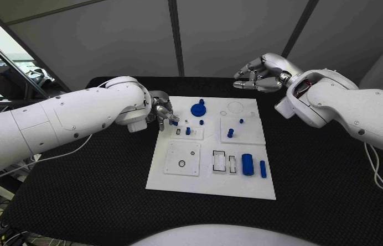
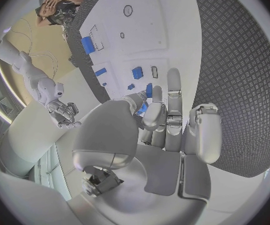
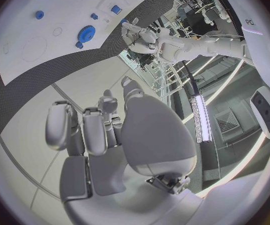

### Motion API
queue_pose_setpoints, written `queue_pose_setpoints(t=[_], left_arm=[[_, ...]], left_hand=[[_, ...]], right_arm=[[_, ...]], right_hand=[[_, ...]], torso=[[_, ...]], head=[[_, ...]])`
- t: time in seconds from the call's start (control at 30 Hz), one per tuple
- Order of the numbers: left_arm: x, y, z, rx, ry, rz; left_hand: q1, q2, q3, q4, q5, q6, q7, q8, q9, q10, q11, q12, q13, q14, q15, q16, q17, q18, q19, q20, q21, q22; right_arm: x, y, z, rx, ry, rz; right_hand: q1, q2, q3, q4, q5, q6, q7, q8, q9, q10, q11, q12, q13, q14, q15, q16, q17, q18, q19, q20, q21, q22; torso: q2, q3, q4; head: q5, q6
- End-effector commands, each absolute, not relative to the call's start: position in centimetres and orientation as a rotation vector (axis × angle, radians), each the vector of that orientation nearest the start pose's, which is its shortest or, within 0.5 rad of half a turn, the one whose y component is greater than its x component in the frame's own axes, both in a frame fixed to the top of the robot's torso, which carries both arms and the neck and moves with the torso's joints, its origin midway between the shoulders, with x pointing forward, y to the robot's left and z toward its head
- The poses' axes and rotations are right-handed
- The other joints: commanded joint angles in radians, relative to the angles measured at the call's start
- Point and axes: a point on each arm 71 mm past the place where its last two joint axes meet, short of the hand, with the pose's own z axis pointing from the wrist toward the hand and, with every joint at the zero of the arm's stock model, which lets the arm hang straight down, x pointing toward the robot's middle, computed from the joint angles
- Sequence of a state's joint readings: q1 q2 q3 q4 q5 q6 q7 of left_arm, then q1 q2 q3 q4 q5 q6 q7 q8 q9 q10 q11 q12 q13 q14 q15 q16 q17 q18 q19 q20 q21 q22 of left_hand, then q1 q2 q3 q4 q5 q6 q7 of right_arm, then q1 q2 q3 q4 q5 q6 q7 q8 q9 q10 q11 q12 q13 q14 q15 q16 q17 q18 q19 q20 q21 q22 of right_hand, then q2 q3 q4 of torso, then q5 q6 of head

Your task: Assemble the parts on the task board

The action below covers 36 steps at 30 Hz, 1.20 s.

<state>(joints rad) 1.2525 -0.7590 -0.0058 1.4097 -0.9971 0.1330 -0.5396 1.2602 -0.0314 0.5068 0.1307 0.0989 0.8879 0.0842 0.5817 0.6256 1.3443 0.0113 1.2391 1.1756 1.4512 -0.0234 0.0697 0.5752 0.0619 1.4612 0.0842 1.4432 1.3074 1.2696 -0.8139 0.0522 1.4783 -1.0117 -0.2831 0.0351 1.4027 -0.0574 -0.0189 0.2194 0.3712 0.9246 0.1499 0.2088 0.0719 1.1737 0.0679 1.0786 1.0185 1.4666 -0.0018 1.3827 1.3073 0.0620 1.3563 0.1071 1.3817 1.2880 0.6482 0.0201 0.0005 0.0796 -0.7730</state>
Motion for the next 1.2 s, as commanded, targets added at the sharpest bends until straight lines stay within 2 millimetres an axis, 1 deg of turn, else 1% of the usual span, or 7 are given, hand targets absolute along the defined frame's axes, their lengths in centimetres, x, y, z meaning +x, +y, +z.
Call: queue_pose_setpoints(t=[0.03, 0.27, 0.57, 0.83, 0.97, 1.07, 1.2], left_arm=[[50.8, 20.5, -19.8, -0.312, 2.252, -0.428], [50.6, 19.8, -20.3, -0.254, 2.27, -0.398], [50.4, 19.4, -20.9, -0.202, 2.3, -0.358], [50.5, 19.4, -21.3, -0.17, 2.3, -0.318], [50.5, 19.4, -21.5, -0.163, 2.298, -0.307], [50.5, 19.4, -21.6, -0.16, 2.296, -0.302], [50.5, 19.4, -21.7, -0.157, 2.296, -0.3]], left_hand=[[-0.008, -0.006, 0.07, -0.06, 0.0, 0.002, -0.008, 0.008, 0.002, 0.011, -0.002, 0.006, 0.005, 0.002, -0.003, 0.0, -0.002, -0.023, 0.016, -0.002, 0.002, 0.141], [-0.017, -0.009, 0.08, -0.06, 0.0, 0.003, -0.009, 0.012, 0.004, 0.02, -0.002, 0.016, 0.015, 0.003, -0.003, 0.0, -0.002, -0.025, 0.022, -0.002, 0.009, 0.148], [-0.021, -0.012, 0.092, -0.065, 0.0, 0.003, -0.01, 0.017, 0.007, 0.019, -0.004, 0.014, 0.013, 0.003, -0.004, 0.0, -0.002, -0.024, 0.022, -0.003, 0.008, 0.148], [-0.031, -0.023, 0.125, -0.077, 0.0, 0.001, -0.011, 0.028, 0.013, 0.02, -0.005, 0.014, 0.012, 0.002, -0.004, 0.0, -0.002, -0.025, 0.022, -0.004, 0.008, 0.149], [-0.036, -0.028, 0.137, -0.081, 0.0, 0.001, -0.011, 0.032, 0.015, 0.02, -0.005, 0.013, 0.012, 0.003, -0.004, 0.0, -0.002, -0.024, 0.022, -0.004, 0.008, 0.149], [-0.036, -0.028, 0.137, -0.081, 0.0, 0.001, -0.011, 0.032, 0.015, 0.02, -0.005, 0.013, 0.012, 0.003, -0.004, 0.0, -0.002, -0.024, 0.022, -0.004, 0.008, 0.149], [-0.036, -0.028, 0.137, -0.081, 0.0, 0.001, -0.011, 0.032, 0.015, 0.02, -0.005, 0.013, 0.012, 0.003, -0.004, 0.0, -0.002, -0.024, 0.022, -0.004, 0.008, 0.149]], right_arm=[[51.4, -19.6, -11.8, 0.166, 1.599, 0.993], [51.4, -19.6, -11.8, 0.165, 1.603, 0.992], [51.4, -19.6, -11.8, 0.165, 1.602, 0.992], [51.4, -19.5, -11.8, 0.164, 1.604, 0.993], [51.4, -19.5, -11.8, 0.163, 1.604, 0.993], [51.4, -19.5, -11.8, 0.164, 1.604, 0.993], [51.4, -19.5, -11.8, 0.163, 1.605, 0.993]], right_hand=[[-0.003, 0.007, -0.001, -0.001, 0.003, 0.006, -0.001, 0.006, -0.001, 0.004, -0.005, -0.004, -0.001, 0.048, -0.009, -0.004, 0.013, 0.008, -0.004, -0.005, -0.003, -0.001], [-0.003, 0.007, -0.001, -0.001, 0.003, 0.006, -0.001, 0.006, -0.002, 0.003, -0.005, -0.005, -0.003, 0.047, -0.009, -0.005, 0.012, 0.008, -0.005, -0.005, -0.004, -0.002], [-0.003, 0.007, -0.001, -0.001, 0.003, 0.006, -0.001, 0.006, -0.002, 0.003, -0.005, -0.005, -0.003, 0.047, -0.009, -0.005, 0.012, 0.008, -0.005, -0.005, -0.004, -0.002], [-0.004, 0.007, -0.002, 0.0, 0.002, 0.006, 0.0, 0.006, -0.002, 0.003, -0.004, -0.006, -0.004, 0.047, -0.009, -0.006, 0.011, 0.008, -0.005, -0.005, -0.004, -0.002], [-0.004, 0.007, -0.002, 0.0, 0.002, 0.006, 0.0, 0.006, -0.002, 0.003, -0.004, -0.006, -0.004, 0.047, -0.009, -0.006, 0.011, 0.008, -0.005, -0.005, -0.004, -0.002], [-0.004, 0.007, -0.002, 0.0, 0.002, 0.006, 0.0, 0.006, -0.002, 0.003, -0.004, -0.006, -0.004, 0.047, -0.009, -0.006, 0.011, 0.008, -0.005, -0.005, -0.004, -0.002], [-0.004, 0.007, -0.002, 0.0, 0.002, 0.006, 0.0, 0.006, -0.002, 0.003, -0.004, -0.006, -0.004, 0.047, -0.009, -0.006, 0.011, 0.008, -0.005, -0.005, -0.004, -0.002]], torso=[[0.002, -0.0001, -0.0031], [0.003, 0.0008, -0.0052], [0.001, 0.001, -0.0019], [0.002, 0.0003, -0.0035], [0.001, 0.0009, -0.0038], [0.002, 0.0, -0.003], [0.002, 0.001, -0.0026]], head=[[0.003, 0.0], [0.005, -0.003], [0.005, -0.005], [0.007, -0.006], [0.006, -0.006], [0.005, -0.008], [0.005, -0.008]])
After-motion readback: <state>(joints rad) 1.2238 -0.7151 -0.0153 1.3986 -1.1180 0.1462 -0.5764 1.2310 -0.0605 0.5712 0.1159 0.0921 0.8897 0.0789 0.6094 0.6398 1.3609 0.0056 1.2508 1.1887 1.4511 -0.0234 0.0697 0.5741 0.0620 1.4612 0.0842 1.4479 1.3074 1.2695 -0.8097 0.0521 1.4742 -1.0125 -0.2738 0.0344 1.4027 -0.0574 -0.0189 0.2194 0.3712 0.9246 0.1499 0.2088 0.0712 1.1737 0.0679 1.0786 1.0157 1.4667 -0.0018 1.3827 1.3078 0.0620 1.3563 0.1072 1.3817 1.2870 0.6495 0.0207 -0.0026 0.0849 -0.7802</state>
